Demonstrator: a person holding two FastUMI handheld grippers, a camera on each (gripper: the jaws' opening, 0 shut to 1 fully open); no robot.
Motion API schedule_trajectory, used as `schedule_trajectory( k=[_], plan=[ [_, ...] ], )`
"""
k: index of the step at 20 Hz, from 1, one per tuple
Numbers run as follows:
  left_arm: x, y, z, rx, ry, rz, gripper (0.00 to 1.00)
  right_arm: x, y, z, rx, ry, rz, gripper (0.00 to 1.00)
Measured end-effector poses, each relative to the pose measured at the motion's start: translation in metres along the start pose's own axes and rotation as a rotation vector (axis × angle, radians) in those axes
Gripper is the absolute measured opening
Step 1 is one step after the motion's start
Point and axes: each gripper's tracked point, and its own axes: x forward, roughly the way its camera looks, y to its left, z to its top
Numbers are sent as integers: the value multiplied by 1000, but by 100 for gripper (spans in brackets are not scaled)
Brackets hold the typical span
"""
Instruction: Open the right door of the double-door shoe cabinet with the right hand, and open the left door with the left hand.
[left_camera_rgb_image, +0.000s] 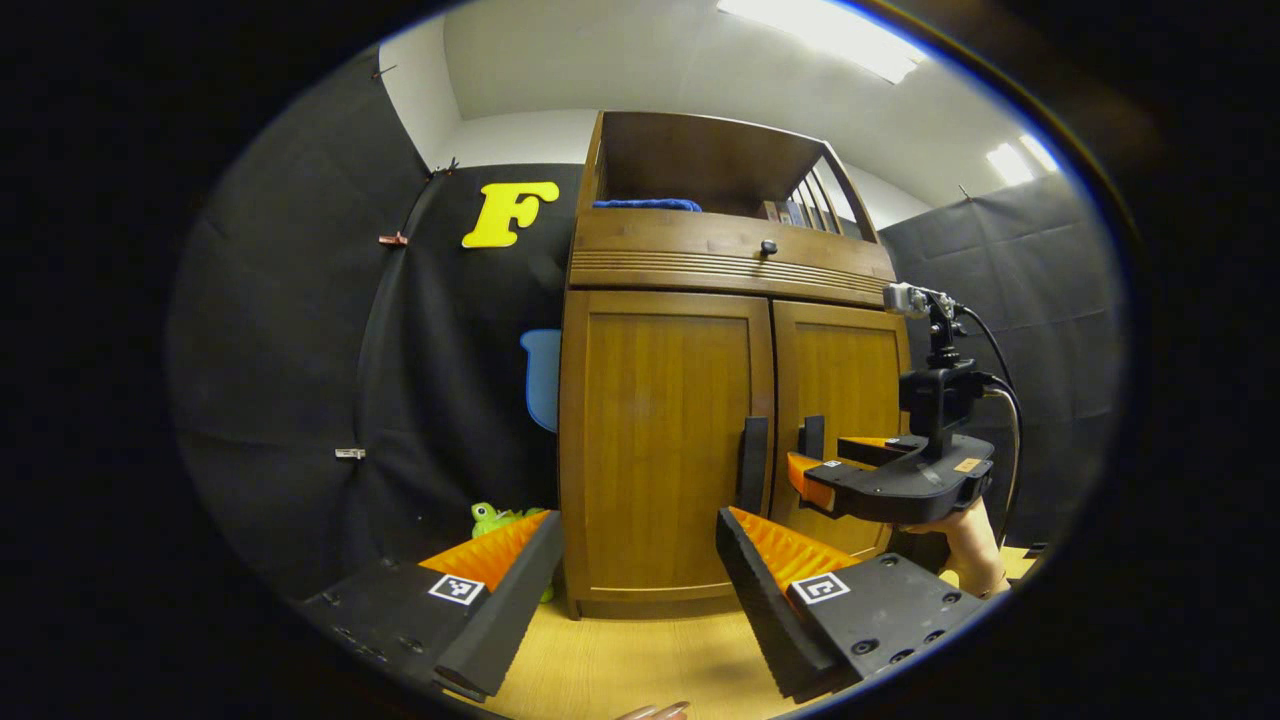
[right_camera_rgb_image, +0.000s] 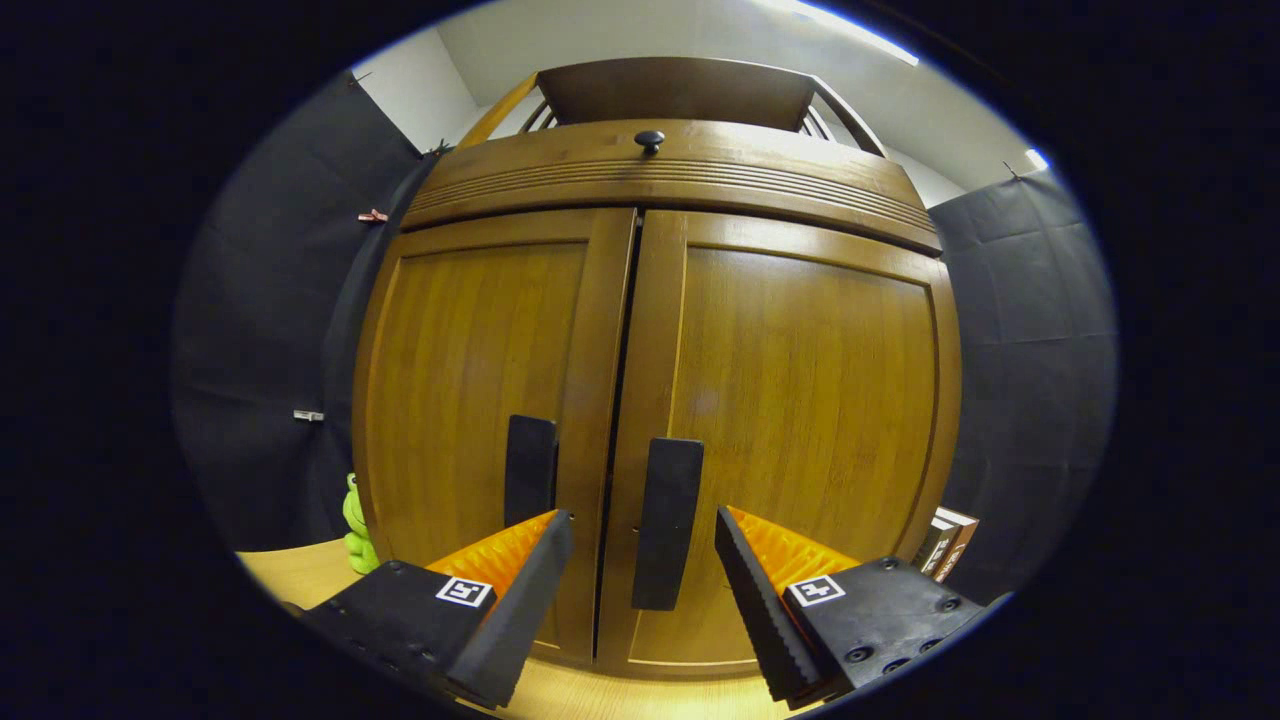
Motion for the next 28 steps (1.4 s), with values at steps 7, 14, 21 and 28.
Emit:
schedule_trajectory(
  k=[7, 14, 21, 28],
  plan=[
    [18, 9, -19, -3, 45, 19, 95, 32, -9, -17, -12, 2, -38, 66],
    [18, -8, -28, -6, 85, -21, 95, 21, -8, -17, -11, -2, 1, 29],
    [-3, -46, -9, -7, 53, -100, 94, -22, -13, -11, 7, 3, 57, 24],
    [-15, -81, 3, -8, 22, -143, 95, -61, -27, -6, 19, 13, 118, 24]
  ],
)
